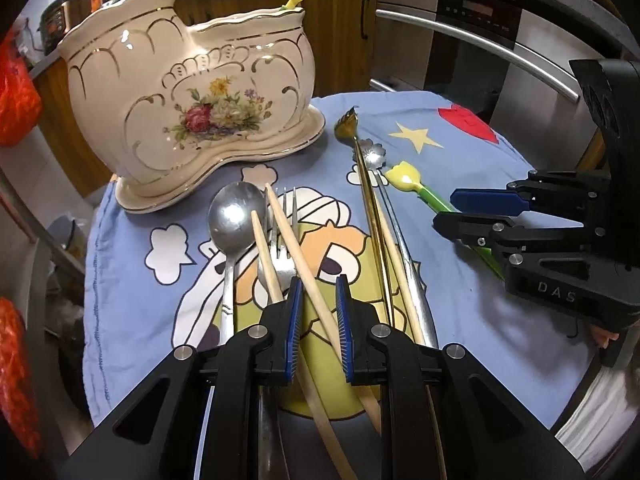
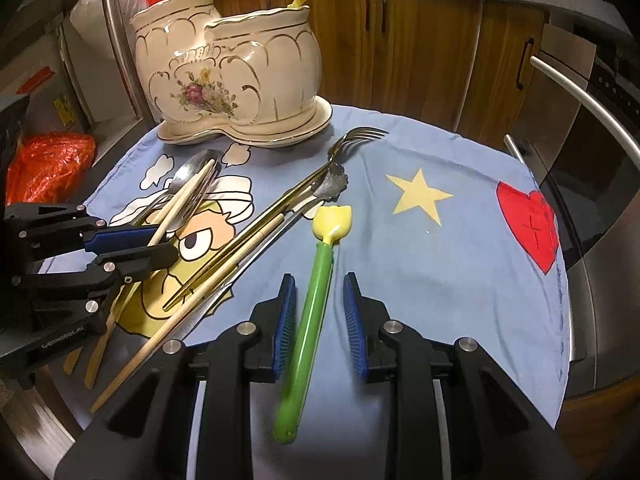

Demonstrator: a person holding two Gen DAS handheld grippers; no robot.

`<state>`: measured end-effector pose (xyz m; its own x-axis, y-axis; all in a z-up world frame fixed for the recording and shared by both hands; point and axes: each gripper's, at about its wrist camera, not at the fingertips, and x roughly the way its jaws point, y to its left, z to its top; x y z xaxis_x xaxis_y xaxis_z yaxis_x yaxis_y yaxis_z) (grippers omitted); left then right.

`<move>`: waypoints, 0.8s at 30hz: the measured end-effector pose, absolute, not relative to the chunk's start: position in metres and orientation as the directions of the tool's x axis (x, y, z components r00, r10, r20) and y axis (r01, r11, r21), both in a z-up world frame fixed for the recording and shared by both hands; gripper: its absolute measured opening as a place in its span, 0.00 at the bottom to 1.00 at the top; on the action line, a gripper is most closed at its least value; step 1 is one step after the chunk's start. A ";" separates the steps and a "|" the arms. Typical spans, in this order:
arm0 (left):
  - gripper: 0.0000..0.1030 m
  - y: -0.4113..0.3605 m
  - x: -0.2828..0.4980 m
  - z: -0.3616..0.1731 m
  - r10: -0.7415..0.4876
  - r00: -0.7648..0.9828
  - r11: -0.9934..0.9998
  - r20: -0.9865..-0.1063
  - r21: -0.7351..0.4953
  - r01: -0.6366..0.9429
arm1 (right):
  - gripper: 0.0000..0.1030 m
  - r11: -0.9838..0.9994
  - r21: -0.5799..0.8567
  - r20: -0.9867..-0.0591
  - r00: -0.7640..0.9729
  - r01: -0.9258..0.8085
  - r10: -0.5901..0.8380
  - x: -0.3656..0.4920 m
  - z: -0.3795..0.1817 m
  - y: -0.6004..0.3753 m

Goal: Organize utensils
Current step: 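Grasp the second green-handled utensil with the right tool while the left tool grasps another wooden chopstick, then lift and carry the green utensil with the right tool while the left tool carries the chopstick to the holder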

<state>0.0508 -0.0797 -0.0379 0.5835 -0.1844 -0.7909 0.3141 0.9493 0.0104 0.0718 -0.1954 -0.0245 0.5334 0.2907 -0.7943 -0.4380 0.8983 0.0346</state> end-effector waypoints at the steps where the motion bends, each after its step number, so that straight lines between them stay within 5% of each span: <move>1: 0.17 -0.080 0.051 -0.038 -0.181 0.584 0.950 -0.791 0.014 0.313 | 0.23 0.899 0.035 -0.794 0.534 -0.437 0.291 0.072 -0.025 -0.195; 7: 0.16 -0.081 0.054 -0.038 -0.176 0.591 0.954 -0.787 0.012 0.300 | 0.10 0.907 0.046 -0.796 0.533 -0.419 0.287 0.074 -0.025 -0.197; 24: 0.06 -0.080 0.044 -0.025 -0.216 0.626 0.949 -0.749 -0.011 0.315 | 0.09 0.912 0.132 -0.693 0.621 -0.388 0.365 0.059 0.005 -0.214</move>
